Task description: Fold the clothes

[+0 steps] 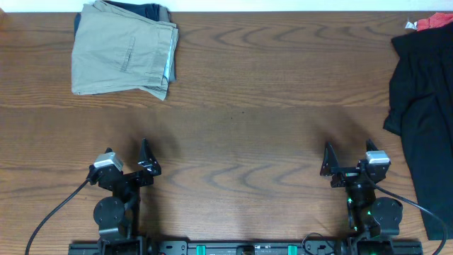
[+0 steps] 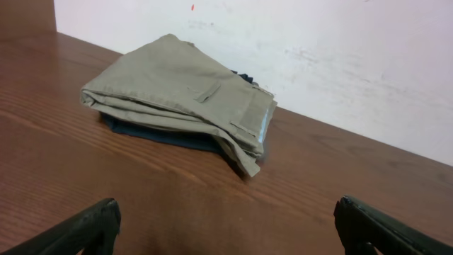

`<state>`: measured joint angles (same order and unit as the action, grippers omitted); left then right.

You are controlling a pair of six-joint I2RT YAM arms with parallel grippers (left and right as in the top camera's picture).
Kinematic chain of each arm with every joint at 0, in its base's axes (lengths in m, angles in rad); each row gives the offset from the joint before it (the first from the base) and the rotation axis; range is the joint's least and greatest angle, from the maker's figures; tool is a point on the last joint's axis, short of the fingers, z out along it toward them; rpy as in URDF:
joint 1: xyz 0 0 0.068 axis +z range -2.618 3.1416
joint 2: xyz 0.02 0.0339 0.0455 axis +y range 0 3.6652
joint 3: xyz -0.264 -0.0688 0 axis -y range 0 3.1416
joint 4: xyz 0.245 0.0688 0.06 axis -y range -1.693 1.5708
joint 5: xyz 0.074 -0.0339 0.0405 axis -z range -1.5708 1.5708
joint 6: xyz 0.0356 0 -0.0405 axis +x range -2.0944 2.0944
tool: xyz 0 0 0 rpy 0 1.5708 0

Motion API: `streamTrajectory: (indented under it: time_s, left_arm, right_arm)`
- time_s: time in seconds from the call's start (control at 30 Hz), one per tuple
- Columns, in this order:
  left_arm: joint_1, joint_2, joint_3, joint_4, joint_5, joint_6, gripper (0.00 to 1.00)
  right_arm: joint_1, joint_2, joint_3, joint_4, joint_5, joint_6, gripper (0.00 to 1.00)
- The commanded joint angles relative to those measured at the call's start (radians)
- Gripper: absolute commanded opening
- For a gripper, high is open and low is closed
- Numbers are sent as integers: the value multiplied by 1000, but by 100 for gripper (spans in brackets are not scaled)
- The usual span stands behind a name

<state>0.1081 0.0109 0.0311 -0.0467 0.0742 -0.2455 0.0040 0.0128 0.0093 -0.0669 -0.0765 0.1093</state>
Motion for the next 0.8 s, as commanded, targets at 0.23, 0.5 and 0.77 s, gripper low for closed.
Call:
streamTrajectory:
  time_s: [0.23,0.5,0.77]
  left_arm:
    - [-3,-7,-27,-15,3,13,98]
    - [-3,-7,-27,-15,3,13,98]
    - [-3,-7,-27,-15,3,13,98]
  right_arm:
    - [-10,-6,-4,-3,10,-14,99]
    - [-10,-6,-4,-3,9,-14,99]
    - [-10,-6,-4,84,-251,330,99]
